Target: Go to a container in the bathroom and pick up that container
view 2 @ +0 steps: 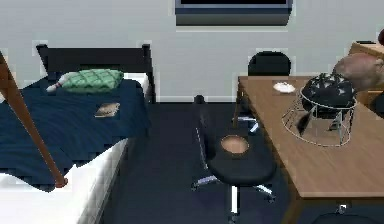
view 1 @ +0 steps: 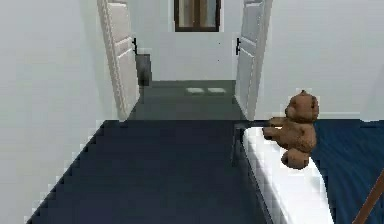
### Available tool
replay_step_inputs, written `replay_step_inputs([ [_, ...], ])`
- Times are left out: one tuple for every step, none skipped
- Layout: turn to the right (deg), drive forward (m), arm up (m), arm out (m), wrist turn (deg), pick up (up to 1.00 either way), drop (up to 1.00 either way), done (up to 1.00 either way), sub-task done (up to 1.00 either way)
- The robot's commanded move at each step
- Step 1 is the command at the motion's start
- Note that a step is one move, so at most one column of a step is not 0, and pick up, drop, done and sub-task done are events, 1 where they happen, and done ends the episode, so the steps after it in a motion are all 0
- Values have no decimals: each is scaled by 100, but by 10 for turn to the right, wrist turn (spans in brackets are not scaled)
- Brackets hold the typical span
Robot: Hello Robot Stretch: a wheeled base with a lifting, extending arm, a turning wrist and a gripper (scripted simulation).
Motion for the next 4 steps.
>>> replay_step_inputs([
  [0,100,0,0,0,0,0,0,0],
  [-60,0,0,0,0,0,0,0,0],
  [0,80,0,0,0,0,0,0,0],
  [180,0,0,0,0,0,0,0,0],
])
